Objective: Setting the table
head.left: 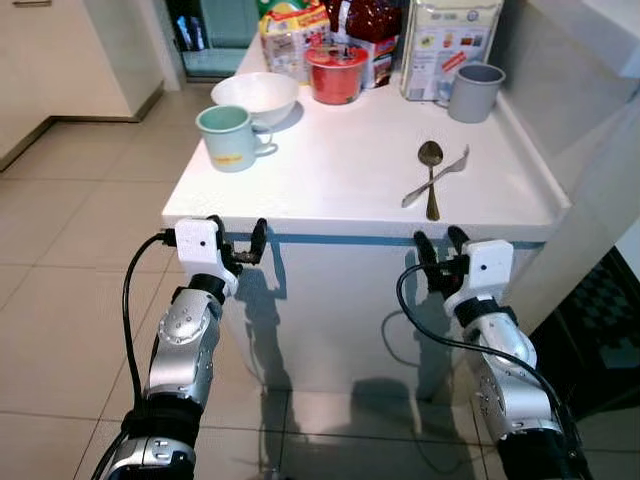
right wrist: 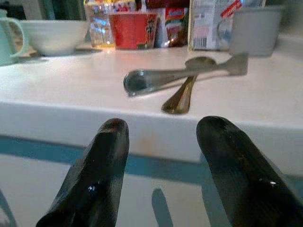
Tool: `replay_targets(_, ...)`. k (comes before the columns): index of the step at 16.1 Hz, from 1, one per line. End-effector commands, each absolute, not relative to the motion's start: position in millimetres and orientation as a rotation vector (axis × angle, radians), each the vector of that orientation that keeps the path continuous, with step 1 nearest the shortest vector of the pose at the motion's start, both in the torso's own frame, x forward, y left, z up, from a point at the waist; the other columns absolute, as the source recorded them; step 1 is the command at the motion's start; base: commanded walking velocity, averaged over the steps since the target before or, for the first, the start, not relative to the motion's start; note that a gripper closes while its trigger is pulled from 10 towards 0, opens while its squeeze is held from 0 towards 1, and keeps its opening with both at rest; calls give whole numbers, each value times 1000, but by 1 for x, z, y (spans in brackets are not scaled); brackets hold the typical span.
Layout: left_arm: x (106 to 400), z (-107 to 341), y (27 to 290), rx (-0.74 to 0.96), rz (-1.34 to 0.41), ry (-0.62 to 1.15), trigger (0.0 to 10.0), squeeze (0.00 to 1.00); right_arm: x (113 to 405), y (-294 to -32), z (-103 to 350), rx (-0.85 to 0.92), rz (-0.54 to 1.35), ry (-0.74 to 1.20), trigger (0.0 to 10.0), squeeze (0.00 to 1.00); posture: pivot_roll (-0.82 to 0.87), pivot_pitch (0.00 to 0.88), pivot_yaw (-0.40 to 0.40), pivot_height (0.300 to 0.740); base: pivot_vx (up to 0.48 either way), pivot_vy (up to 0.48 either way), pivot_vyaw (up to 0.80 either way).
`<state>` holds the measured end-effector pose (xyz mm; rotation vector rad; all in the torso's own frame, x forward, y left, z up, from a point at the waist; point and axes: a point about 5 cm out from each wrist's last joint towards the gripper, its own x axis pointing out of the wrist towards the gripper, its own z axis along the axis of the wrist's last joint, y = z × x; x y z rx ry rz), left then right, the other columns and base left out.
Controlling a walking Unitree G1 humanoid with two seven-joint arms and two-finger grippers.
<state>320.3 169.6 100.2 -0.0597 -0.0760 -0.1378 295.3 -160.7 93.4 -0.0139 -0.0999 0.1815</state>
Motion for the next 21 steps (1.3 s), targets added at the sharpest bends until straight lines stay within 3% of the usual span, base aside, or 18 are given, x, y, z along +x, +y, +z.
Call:
replay_targets(1,323,102,168,-49,-143,-75,10000,0,294,-161,91,-20,183,-86,10000,1000,-61,0,59,740,0,0,0)
replay_targets(10,324,101,167,-31,-144,-65,10000,0,294,-164,91,-36,165,-83,10000,1000,-60,0,58,740,0,0,0)
replay_targets(11,324,101,167,-7,-151,-62,10000,0,294,-163,91,-39,171,-79,10000,0,-59,0,59,740,0,0,0)
replay_targets(16,328,109,171,-38,-181,-84,10000,0,293,-164,92,-53,166,-108,10000,0,-55,0,60,740,0,0,0)
replay_targets(21,328,101,169,44,-215,-20,10000,0,291,-161,88,-41,191,-95,10000,0,-54,0,63,740,0,438,0)
